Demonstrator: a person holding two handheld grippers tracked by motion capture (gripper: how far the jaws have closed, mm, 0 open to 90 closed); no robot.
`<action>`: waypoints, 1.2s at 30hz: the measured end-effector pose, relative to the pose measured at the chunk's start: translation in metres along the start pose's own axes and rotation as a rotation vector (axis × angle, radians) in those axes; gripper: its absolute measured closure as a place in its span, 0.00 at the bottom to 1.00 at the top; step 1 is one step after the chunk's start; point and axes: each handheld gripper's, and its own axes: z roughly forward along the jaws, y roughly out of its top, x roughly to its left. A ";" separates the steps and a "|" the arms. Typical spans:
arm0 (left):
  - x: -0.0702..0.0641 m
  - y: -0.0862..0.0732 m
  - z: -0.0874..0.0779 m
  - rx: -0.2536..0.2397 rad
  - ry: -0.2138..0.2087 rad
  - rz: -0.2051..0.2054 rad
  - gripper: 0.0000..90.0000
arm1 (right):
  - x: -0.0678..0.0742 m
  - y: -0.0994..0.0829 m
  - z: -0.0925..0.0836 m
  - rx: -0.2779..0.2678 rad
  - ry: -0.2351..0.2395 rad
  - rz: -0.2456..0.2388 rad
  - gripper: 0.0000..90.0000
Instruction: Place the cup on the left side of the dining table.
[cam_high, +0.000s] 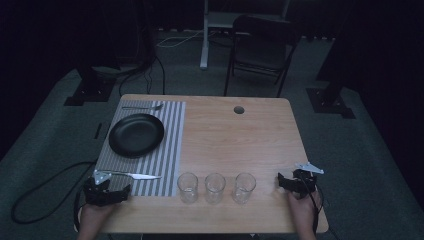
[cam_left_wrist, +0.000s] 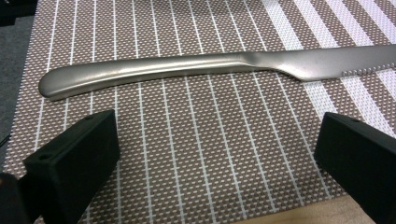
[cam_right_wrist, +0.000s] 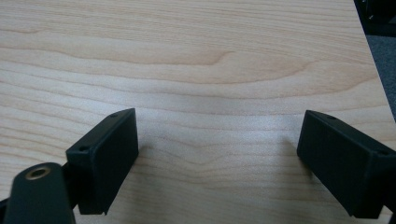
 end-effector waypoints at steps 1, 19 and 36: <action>0.000 0.000 0.000 0.001 -0.001 0.003 0.01 | 0.000 0.000 0.000 0.000 0.000 0.000 0.13; -0.007 -0.003 -0.008 -0.021 -0.116 0.106 0.03 | 0.000 0.000 0.000 0.000 0.000 0.000 0.13; -0.015 0.004 -0.024 -0.058 -0.183 0.197 0.03 | 0.000 0.000 0.000 -0.001 -0.001 0.000 0.14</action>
